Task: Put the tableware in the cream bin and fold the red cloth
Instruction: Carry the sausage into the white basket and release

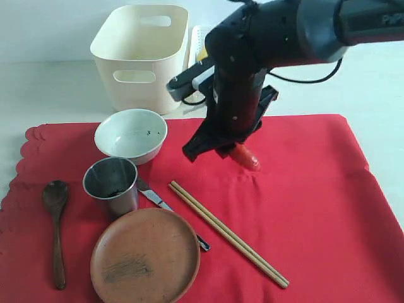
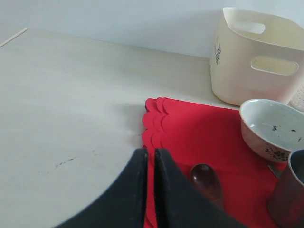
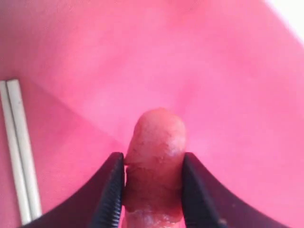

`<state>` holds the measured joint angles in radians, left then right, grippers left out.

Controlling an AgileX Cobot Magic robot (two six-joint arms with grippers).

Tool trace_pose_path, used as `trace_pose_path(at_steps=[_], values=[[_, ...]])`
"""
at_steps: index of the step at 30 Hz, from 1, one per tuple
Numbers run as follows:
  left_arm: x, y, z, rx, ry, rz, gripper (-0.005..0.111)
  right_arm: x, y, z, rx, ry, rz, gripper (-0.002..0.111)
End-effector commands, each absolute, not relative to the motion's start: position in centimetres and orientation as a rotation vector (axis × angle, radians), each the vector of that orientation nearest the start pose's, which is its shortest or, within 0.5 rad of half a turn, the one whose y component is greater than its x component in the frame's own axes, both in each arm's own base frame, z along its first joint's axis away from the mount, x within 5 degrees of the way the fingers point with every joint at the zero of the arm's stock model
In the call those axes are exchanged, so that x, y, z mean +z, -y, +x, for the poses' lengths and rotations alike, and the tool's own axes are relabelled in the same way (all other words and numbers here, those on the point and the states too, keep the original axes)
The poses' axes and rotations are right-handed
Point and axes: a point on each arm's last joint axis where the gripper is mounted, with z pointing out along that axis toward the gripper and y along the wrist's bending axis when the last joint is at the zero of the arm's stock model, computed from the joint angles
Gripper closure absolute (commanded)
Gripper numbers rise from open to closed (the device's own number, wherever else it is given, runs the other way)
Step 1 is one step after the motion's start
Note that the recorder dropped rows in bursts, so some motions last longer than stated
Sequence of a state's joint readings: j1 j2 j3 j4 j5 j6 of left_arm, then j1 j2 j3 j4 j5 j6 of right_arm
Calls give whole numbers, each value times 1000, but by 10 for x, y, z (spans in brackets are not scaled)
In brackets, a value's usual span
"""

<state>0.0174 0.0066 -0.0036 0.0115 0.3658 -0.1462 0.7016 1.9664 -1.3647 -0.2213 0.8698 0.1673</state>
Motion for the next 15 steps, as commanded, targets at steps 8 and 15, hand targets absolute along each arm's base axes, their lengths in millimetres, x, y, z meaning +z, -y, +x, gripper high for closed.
trace_pose_path(at_steps=[8,15], values=[[181,-1,53,-76,-1840,-145,99,271,-204,332,-218,-2373,-782,108],[181,-1,53,-76,-1840,-145,99,288,-186,378,-2,-2199,-626,108]])
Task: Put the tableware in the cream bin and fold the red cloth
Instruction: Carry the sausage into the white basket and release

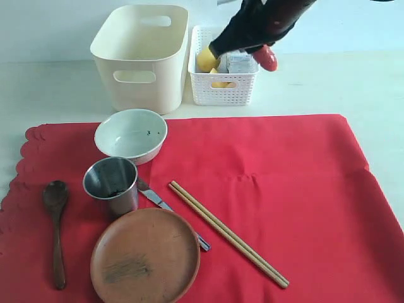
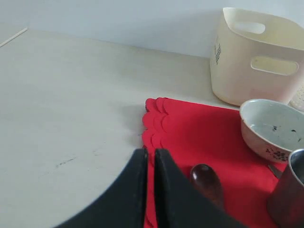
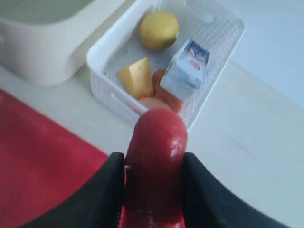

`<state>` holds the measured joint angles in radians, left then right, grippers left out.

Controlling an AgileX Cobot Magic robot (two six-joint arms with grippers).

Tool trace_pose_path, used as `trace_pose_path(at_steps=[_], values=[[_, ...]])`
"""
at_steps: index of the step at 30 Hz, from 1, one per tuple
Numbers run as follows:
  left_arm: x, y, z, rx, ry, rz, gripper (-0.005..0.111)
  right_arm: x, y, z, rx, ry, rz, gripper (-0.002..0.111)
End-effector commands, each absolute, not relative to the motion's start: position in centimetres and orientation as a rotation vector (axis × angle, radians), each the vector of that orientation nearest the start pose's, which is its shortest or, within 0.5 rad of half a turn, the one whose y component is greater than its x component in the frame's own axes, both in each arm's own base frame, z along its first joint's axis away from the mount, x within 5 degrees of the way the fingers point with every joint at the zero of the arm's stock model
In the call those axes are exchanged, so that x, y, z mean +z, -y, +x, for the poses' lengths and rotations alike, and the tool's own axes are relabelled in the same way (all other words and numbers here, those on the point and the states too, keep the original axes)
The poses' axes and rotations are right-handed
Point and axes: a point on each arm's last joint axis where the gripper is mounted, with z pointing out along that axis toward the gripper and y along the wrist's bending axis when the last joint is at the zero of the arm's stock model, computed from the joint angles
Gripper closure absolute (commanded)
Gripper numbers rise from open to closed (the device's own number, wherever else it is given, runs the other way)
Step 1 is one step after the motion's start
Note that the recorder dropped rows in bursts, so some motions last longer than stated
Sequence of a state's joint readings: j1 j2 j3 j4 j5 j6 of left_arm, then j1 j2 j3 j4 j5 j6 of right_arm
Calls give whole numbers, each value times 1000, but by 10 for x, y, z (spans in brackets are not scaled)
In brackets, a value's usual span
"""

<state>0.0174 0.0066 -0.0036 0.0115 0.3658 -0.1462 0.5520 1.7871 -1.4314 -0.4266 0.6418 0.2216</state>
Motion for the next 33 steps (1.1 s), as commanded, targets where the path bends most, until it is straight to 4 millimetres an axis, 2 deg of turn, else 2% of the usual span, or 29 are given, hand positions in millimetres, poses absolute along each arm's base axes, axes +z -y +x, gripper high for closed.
trace_pose_path(at_steps=[1,6,9,13,17,22,25,29,30,31,33], values=[[181,-1,53,-76,-1840,-145,99,287,-186,385,27,-2184,-613,108],[181,-1,53,-76,-1840,-145,99,271,-194,418,126,-2159,-624,108],[181,-1,53,-76,-1840,-145,99,257,-207,442,142,-2141,-652,108],[181,-1,53,-76,-1840,-145,99,225,-222,474,143,-2143,-650,108],[181,-1,53,-76,-1840,-145,99,202,-231,493,140,-2137,-657,108],[181,-1,53,-76,-1840,-145,99,177,-218,512,126,-2166,-611,106],[181,-1,53,-76,-1840,-145,99,169,-214,515,120,-2180,-606,97],[181,-1,53,-76,-1840,-145,99,166,-213,515,117,-2189,-607,75],[181,-1,53,-76,-1840,-145,99,166,-213,515,117,-2189,-607,68],[181,-1,53,-76,-1840,-145,99,168,-213,515,117,-2187,-607,55],[181,-1,53,-76,-1840,-145,99,172,-212,514,112,-2191,-611,42]])
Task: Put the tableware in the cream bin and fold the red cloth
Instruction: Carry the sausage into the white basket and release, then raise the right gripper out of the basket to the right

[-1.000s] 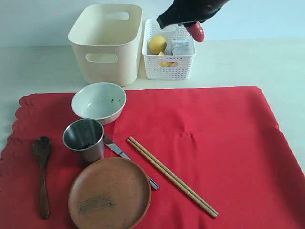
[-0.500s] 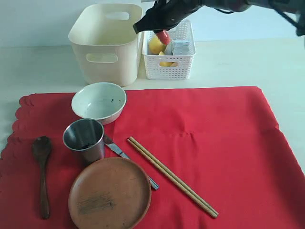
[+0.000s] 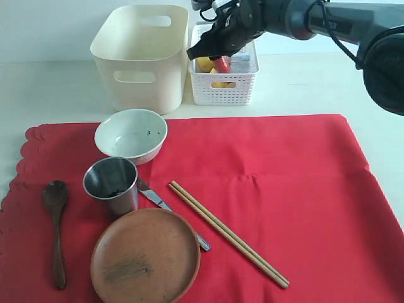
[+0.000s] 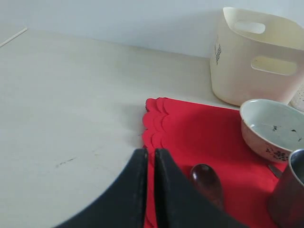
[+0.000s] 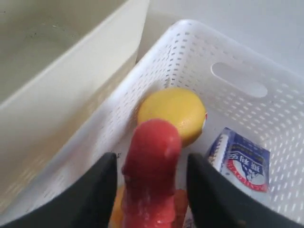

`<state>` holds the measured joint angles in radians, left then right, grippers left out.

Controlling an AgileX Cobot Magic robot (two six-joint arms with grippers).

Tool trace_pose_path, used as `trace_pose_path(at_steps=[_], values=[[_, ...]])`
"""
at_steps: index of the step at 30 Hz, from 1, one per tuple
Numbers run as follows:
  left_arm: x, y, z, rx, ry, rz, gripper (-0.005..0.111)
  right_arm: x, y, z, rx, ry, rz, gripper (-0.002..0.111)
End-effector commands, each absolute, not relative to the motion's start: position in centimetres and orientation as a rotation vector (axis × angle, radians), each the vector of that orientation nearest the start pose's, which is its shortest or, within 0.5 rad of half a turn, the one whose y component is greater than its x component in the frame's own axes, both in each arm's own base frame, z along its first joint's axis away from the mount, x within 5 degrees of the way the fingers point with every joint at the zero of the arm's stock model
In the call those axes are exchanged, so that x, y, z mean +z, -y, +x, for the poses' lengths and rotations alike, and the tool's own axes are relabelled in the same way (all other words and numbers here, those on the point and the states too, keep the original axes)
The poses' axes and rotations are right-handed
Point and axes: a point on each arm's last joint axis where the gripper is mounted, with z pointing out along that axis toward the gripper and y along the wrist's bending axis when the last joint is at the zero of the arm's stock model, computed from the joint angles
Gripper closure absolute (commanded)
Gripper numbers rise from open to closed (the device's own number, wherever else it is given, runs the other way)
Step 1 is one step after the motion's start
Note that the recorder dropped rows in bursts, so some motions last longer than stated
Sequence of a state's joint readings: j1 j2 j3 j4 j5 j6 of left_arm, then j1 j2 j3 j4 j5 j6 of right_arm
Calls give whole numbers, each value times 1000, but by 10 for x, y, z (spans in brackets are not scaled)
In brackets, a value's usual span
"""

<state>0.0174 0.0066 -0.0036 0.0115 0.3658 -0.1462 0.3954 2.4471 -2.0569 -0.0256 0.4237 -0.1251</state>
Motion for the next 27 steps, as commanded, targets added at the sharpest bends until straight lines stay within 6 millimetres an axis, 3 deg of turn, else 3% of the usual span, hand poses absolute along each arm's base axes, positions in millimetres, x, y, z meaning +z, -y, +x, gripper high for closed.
trace_pose_path(at_steps=[1,3,11,17,21,27], values=[[181,-1,53,-76,-1840,-145,99,176,-212,513,112,-2192,-611,37],[181,-1,53,-76,-1840,-145,99,186,-211,510,111,-2199,-612,32],[181,-1,53,-76,-1840,-145,99,245,-197,487,34,-2271,-656,33],[181,-1,53,-76,-1840,-145,99,294,-178,462,-78,-2338,-624,51],[181,-1,53,-76,-1840,-145,99,313,-168,449,-131,-2390,-588,60],[181,-1,53,-76,-1840,-145,99,320,-158,431,-152,-2441,-558,60]])
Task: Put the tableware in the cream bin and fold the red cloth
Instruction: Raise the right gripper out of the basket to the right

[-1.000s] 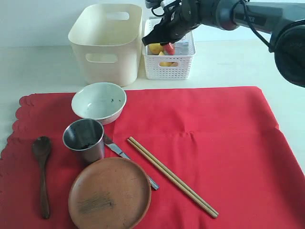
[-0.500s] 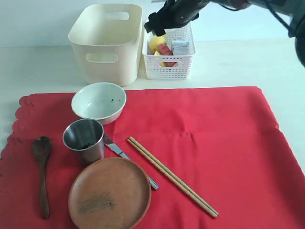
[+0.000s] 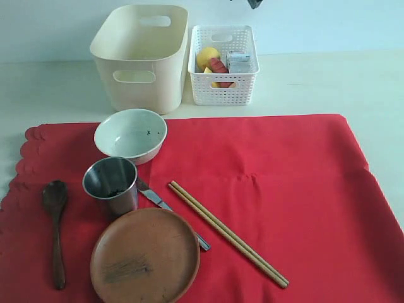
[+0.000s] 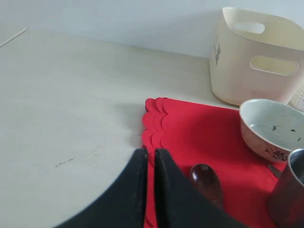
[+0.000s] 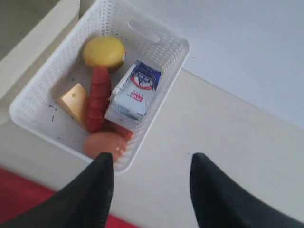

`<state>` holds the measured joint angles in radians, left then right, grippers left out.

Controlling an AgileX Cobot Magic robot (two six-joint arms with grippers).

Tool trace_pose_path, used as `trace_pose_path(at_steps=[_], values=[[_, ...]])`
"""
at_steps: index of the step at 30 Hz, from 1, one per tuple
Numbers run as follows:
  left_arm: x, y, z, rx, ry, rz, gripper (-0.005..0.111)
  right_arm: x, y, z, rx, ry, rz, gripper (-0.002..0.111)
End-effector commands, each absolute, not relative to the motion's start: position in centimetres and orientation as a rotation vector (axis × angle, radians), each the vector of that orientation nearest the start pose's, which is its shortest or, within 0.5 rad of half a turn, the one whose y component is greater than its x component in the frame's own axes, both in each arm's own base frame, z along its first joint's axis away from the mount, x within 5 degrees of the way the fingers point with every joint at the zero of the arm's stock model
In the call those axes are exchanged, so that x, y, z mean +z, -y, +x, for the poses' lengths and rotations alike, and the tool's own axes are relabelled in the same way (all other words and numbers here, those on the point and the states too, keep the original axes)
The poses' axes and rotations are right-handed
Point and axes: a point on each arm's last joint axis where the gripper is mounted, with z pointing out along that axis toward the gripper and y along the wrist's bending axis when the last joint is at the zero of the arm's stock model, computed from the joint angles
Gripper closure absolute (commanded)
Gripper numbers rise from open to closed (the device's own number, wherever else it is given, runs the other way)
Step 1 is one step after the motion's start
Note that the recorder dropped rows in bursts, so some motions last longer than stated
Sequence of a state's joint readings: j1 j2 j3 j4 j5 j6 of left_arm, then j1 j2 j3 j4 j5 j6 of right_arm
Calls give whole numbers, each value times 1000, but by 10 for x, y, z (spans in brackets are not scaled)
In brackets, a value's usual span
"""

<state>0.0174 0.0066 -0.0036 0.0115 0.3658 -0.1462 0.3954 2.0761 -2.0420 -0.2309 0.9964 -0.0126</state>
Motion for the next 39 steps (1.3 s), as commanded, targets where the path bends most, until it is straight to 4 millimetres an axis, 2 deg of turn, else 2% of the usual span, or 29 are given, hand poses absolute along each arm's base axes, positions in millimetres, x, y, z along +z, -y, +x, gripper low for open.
trace_pose_path(at_steps=[1,9,15,22,30,39], values=[[181,-1,53,-76,-1840,-145,99,320,-157,427,-152,-2446,-559,60],[181,-1,53,-76,-1840,-145,99,316,-141,391,-171,-2435,-557,60],[181,-1,53,-76,-1840,-145,99,317,-128,357,-162,-2420,-575,60],[181,-1,53,-76,-1840,-145,99,333,-111,316,-134,-2377,-541,60],[181,-1,53,-76,-1840,-145,99,359,-97,261,39,-2245,-458,60],[181,-1,53,-76,-1840,-145,99,375,-81,205,175,-2154,-403,60]])
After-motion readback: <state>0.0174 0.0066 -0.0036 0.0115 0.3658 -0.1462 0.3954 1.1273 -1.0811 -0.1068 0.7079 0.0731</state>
